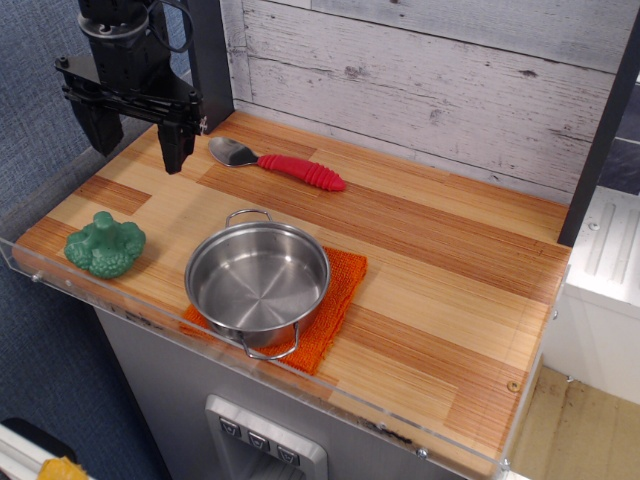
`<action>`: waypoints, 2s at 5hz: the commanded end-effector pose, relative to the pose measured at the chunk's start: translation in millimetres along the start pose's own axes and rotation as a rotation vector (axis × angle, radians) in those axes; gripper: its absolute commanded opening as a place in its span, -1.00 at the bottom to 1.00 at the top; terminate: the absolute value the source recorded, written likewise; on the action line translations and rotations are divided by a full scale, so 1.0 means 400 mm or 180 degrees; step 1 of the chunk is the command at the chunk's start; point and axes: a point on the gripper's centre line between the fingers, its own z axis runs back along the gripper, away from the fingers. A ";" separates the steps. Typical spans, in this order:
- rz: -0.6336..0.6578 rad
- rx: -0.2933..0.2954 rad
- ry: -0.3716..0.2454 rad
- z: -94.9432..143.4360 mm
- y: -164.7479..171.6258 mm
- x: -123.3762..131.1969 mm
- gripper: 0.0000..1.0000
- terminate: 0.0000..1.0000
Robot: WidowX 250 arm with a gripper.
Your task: Place the spoon to the right edge of the table.
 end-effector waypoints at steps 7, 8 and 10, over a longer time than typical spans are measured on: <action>0.3593 -0.0362 -0.0004 -0.055 -0.164 0.246 1.00 -1.00; 0.3713 -0.0344 -0.0018 -0.088 -0.176 0.268 1.00 -1.00; 0.3737 -0.0343 0.0310 -0.145 -0.196 0.256 1.00 -1.00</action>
